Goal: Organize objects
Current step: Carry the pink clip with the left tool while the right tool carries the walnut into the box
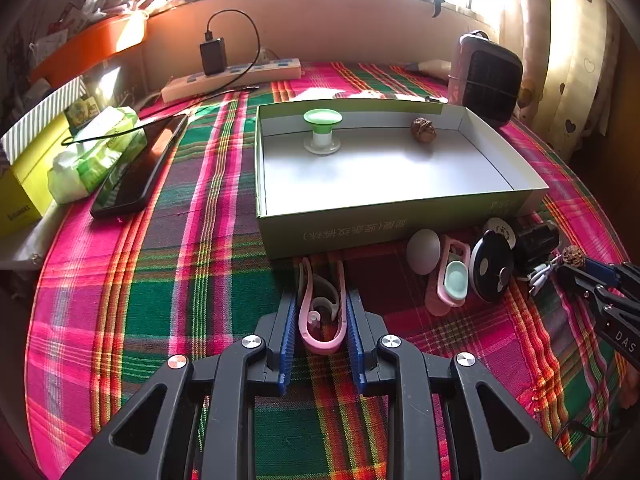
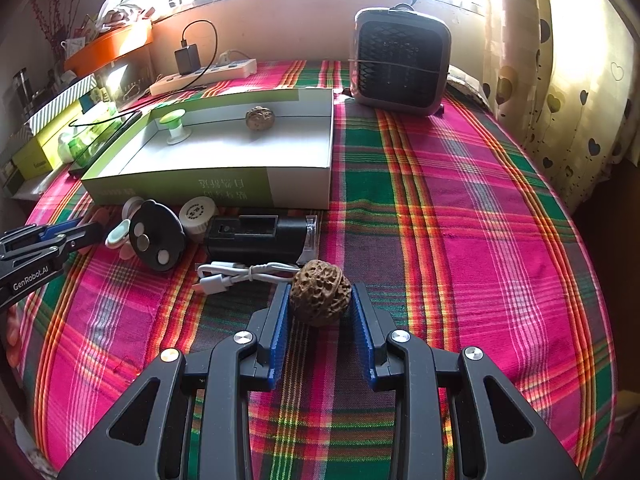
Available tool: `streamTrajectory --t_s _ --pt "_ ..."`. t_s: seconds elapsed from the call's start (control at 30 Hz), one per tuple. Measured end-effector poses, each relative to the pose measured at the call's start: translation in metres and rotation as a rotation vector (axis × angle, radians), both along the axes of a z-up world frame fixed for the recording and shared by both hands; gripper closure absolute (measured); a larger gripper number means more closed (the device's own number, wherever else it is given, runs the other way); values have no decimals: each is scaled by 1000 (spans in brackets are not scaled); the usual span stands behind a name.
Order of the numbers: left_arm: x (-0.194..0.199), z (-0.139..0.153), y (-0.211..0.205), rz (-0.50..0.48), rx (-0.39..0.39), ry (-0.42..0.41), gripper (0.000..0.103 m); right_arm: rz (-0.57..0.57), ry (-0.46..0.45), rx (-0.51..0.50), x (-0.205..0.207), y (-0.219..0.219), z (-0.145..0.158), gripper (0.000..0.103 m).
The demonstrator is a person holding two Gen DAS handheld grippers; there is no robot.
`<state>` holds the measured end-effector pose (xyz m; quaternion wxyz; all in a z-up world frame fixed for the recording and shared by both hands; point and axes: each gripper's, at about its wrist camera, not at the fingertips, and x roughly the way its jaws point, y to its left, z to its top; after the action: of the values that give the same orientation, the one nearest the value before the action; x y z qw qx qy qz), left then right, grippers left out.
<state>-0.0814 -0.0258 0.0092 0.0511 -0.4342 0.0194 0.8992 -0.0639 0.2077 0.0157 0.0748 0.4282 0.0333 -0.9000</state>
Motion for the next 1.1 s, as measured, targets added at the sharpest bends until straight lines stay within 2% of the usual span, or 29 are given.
streamTrajectory --t_s 0.6,1.1 --pt "1 6 2 -17 20 2 82 0 12 -15 1 -1 4 72" --pt "2 37 7 -57 53 60 82 42 99 -38 0 -13 38 72"
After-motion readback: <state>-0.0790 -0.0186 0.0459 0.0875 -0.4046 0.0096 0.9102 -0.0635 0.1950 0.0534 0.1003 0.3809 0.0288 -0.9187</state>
